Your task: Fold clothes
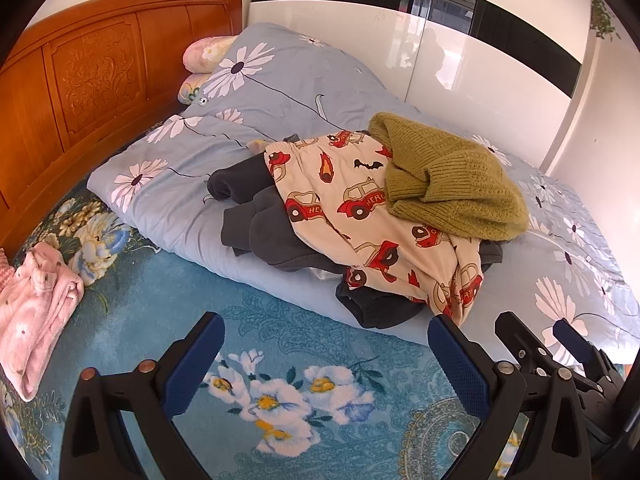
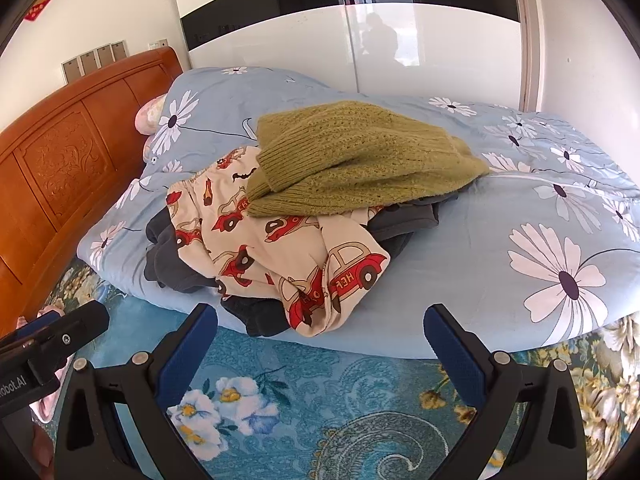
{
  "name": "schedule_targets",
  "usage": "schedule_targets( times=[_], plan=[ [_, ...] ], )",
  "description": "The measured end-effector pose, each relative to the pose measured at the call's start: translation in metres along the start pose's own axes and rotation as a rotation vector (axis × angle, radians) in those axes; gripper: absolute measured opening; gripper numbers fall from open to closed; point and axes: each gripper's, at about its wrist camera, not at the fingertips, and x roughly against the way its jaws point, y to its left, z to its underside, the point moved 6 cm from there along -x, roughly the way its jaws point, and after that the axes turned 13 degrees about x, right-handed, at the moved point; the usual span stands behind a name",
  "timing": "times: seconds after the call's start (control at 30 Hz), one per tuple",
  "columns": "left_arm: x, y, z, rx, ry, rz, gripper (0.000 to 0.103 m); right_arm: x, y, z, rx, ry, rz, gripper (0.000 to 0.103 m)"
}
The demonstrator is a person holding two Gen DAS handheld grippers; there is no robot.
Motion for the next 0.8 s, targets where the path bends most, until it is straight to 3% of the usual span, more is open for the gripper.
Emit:
schedule_targets(
  times=[0.8],
  plan=[
    [0.005, 0.0, 0.007, -0.064, -0.047, 0.022, 0.103, 0.006, 0.013, -0.006, 0.048, -0.005, 0.005, 0.103]
  ],
)
